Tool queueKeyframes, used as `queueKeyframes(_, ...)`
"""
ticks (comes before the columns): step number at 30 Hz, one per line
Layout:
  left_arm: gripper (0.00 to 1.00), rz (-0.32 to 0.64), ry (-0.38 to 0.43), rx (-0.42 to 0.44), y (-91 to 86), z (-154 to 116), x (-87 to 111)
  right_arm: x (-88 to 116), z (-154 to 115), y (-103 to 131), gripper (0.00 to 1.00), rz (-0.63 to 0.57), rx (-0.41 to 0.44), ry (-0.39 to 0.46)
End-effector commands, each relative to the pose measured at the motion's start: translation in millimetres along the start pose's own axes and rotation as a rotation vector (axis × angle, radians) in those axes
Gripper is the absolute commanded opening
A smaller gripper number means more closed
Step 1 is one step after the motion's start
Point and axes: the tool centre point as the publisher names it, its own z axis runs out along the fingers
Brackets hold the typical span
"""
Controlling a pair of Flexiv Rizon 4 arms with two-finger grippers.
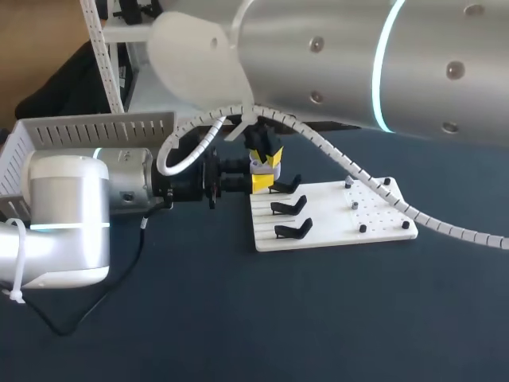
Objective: Pick up each earbud case from the left stands, insert the matching earbuds, close the lid, and place the case in the box.
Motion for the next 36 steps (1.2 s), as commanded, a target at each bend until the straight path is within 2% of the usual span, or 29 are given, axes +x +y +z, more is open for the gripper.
queueKeyframes(1, 0.00, 0.001, -0.002, 0.000, 0.2, 0, 0.3, 0, 3, 2, 0.00, -0.004, 0.005, 0.002)
queueKeyframes(11, 0.00, 0.001, -0.002, 0.000, 0.2, 0, 0.3, 0, 9, 2, 0.00, -0.010, 0.014, 0.024)
queueKeyframes(12, 0.00, 0.001, -0.002, 0.000, 0.2, 0, 0.3, 0, 9, 2, 0.05, -0.010, 0.014, 0.025)
queueKeyframes(13, 0.00, 0.001, -0.002, 0.000, 0.2, 0, 0.3, 0, 8, 2, 0.25, -0.011, 0.011, 0.027)
queueKeyframes(14, 0.00, 0.001, -0.002, 0.000, 0.2, 0, 0.3, 0, 8, 2, 0.32, -0.011, 0.009, 0.027)
queueKeyframes(16, 0.00, 0.001, -0.002, 0.000, 0.2, 0, 0.3, 0, 6, 1, 0.39, -0.010, 0.007, 0.028)
queueKeyframes(23, 0.00, 0.001, -0.002, 0.000, 0.2, 0, 0.3, 5, -2, -7, 0.40, -0.009, -0.016, 0.034)
queueKeyframes(26, 0.00, 0.001, -0.002, 0.000, 0.2, 0, 0.3, 5, -13, -25, 0.40, -0.007, -0.087, 0.052)
queueKeyframes(28, 0.00, 0.001, -0.002, 0.000, 0.2, 0, 0.3, 3, -18, -39, 0.39, -0.020, -0.171, 0.028)
queueKeyframes(30, 0.00, 0.001, -0.002, 0.000, 0.2, 0, 0.3, -1, -21, -56, 0.40, -0.087, -0.322, 0.008)
queueKeyframes(33, 0.00, 0.001, -0.002, 0.000, 0.2, 0, 0.3, -5, -21, -69, 0.45, -0.172, -0.457, 0.046)
queueKeyframes(34, 0.00, 0.001, -0.002, 0.000, 0.2, 0, 0.3, -7, -20, -72, 0.48, -0.198, -0.486, 0.035)
queueKeyframes(35, 0.00, 0.001, -0.002, 0.000, 0.2, 0, 0.3, -8, -22, -78, 1.00, -0.261, -0.557, 0.025)
queueKeyframes(36, 0.00, 0.001, -0.002, 0.000, 0.2, 0, 0.3, -9, -22, -81, 1.00, -0.285, -0.578, 0.036)
